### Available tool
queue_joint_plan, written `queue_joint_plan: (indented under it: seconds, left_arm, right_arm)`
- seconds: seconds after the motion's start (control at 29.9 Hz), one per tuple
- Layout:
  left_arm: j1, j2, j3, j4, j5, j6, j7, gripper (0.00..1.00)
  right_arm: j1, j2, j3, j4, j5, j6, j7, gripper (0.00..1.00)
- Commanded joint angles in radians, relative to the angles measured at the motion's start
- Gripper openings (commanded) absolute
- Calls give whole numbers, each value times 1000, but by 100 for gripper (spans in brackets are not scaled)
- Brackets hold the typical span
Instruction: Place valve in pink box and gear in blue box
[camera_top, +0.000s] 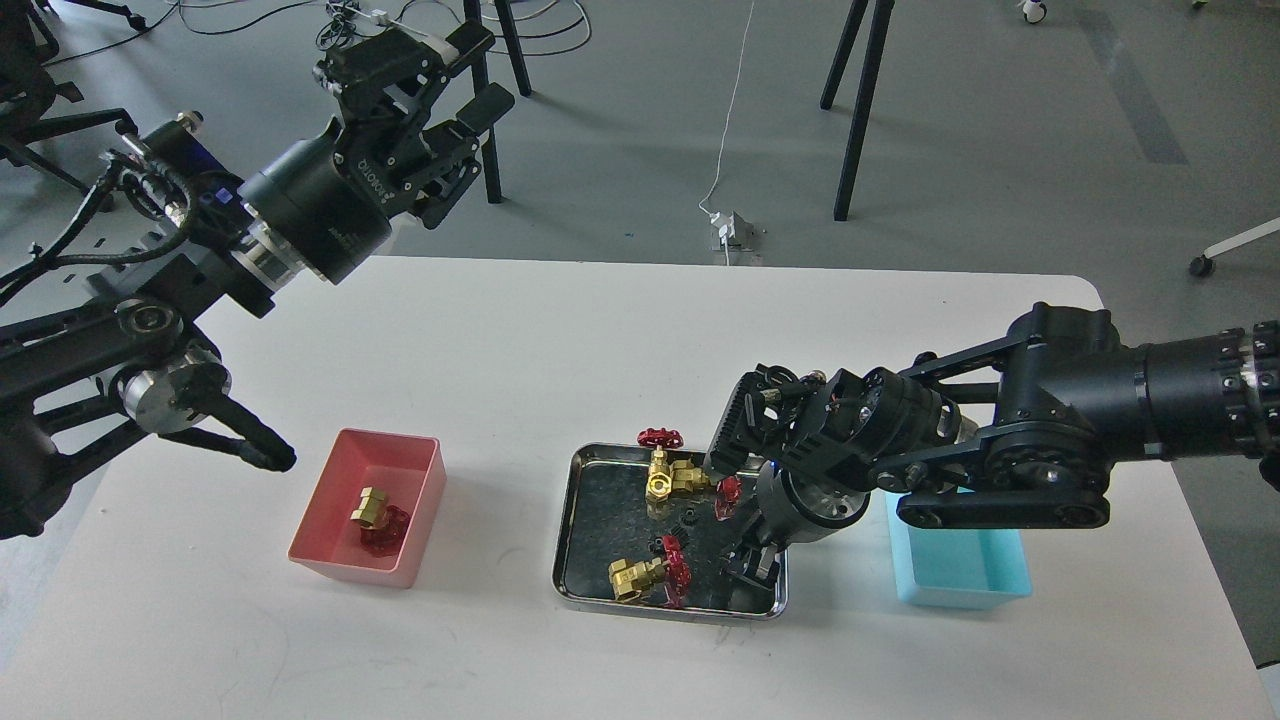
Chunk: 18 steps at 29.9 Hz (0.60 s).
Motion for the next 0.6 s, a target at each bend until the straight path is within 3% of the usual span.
queue_joint_plan:
  seconds: [0.0, 0.57]
  left_arm:
    - [21, -14, 0, 1, 3, 1, 0, 55]
    - [48, -37, -2, 5, 5, 0, 0, 55]
  right_arm:
    - [-37, 44, -11, -44, 2, 0, 0, 53]
    - [-114, 84, -14, -148, -8, 0, -2, 49]
